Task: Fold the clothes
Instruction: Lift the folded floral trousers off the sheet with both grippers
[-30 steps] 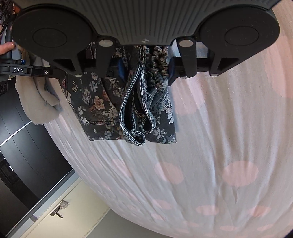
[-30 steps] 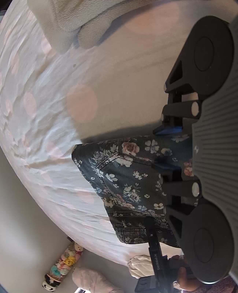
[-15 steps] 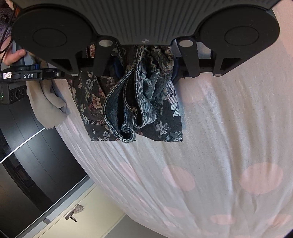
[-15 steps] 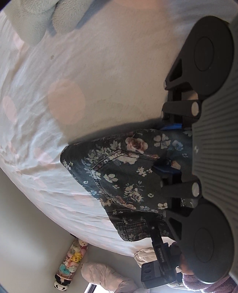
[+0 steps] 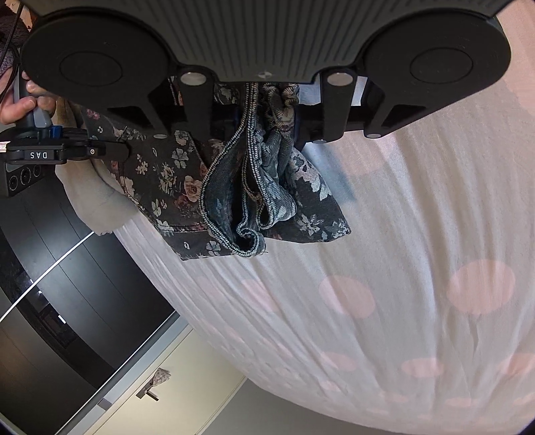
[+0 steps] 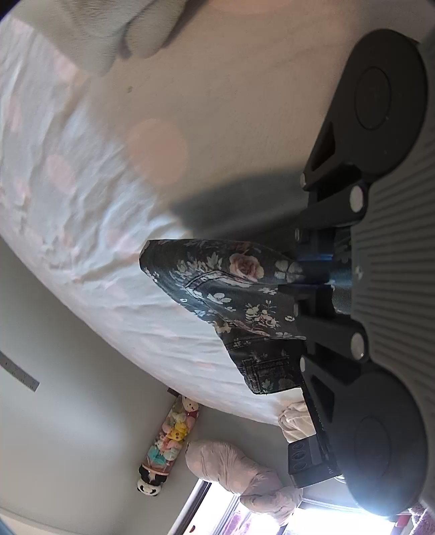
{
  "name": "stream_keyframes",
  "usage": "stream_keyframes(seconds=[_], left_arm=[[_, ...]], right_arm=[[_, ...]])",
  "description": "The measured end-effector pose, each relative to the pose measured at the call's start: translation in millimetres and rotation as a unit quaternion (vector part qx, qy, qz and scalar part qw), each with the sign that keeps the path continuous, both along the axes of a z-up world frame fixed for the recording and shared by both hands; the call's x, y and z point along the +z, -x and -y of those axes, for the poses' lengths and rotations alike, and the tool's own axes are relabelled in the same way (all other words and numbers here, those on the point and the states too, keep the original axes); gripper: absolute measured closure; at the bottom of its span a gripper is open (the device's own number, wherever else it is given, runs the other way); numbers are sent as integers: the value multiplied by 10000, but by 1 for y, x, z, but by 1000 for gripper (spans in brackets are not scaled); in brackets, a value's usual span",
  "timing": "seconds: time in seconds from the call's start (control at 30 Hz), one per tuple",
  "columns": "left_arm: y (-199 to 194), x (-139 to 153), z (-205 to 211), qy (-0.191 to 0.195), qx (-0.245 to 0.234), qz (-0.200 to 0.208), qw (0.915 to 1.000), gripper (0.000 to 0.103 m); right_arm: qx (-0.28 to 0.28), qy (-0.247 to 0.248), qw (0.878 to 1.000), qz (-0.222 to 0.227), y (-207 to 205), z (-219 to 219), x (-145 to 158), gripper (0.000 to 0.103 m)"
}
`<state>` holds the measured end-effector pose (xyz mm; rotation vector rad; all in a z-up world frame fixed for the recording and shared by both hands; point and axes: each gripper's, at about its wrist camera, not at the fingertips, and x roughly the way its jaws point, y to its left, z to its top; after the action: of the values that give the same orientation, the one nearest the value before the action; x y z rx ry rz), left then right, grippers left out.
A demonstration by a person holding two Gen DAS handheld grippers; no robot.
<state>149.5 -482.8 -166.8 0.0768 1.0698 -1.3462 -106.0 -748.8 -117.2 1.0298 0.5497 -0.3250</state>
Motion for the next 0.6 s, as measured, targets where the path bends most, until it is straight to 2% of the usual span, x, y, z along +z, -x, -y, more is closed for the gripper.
stream_keyframes(seconds=[0.17, 0.33, 0.6], left_arm=[[21, 38, -4, 243, -65, 264, 9993, 79], [56, 78, 12, 481, -228, 375, 9979, 79], [144, 124, 67, 894, -603, 51, 9942, 80]], right_arm=[[-47, 208, 9995, 215, 20, -4, 31, 90], [-105, 654, 9972, 344, 62, 1, 75, 90], [-379, 1162, 9923, 202, 167, 39, 145, 90]])
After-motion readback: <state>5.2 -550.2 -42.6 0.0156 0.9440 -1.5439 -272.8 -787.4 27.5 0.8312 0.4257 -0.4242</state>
